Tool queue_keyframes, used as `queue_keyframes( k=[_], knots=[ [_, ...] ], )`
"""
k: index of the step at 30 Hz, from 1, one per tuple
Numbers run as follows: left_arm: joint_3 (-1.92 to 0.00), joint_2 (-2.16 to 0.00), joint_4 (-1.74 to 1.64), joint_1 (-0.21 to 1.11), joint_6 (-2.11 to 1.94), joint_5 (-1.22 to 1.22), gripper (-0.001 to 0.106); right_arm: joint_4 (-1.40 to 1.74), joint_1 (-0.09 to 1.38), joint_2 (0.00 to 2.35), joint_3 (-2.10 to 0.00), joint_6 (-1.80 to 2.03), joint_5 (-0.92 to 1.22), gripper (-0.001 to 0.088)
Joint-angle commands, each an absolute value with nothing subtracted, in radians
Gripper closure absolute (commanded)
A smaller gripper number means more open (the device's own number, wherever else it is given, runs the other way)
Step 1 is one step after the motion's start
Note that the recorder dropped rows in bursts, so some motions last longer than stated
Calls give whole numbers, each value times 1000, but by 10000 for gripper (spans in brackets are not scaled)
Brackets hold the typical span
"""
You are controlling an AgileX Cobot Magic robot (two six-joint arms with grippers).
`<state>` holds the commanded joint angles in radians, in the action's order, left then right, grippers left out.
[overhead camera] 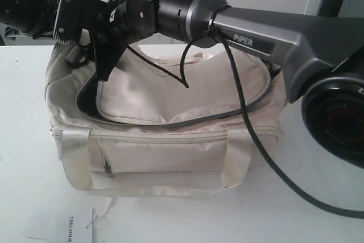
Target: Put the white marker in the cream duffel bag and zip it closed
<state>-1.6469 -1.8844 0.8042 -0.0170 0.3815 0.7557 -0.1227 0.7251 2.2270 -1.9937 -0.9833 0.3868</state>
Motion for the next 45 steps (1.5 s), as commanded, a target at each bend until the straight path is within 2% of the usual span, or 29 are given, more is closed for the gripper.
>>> queue_keyframes(
  k=[3,5,6,7,15,24,45],
  knots=[
    [-1647,-1884,804,-17,381,756,1050,-117,725,2246,-1994,-983,360,394],
    [-1647,-1884,804,-17,381,756,1050,-89,725,2255,-1994,-983,360,586],
    [-1647,-1884,804,-17,381,754,1050,-90,725,2255,-1994,-983,358,768],
    [-1647,-1884,804,-17,381,754,1050,-90,727,2249,-1994,-983,358,868],
    [-1647,-1884,804,-17,381,754,1050,-104,727,2165,-1994,-823,474,868],
    [-1647,-1884,804,-17,381,759,1050,-211,727,2154,-1994,-834,598,868],
    [-1647,-1884,818,-58,362,761,1050,-459,727,2112,-1994,-1131,841,868]
  ],
)
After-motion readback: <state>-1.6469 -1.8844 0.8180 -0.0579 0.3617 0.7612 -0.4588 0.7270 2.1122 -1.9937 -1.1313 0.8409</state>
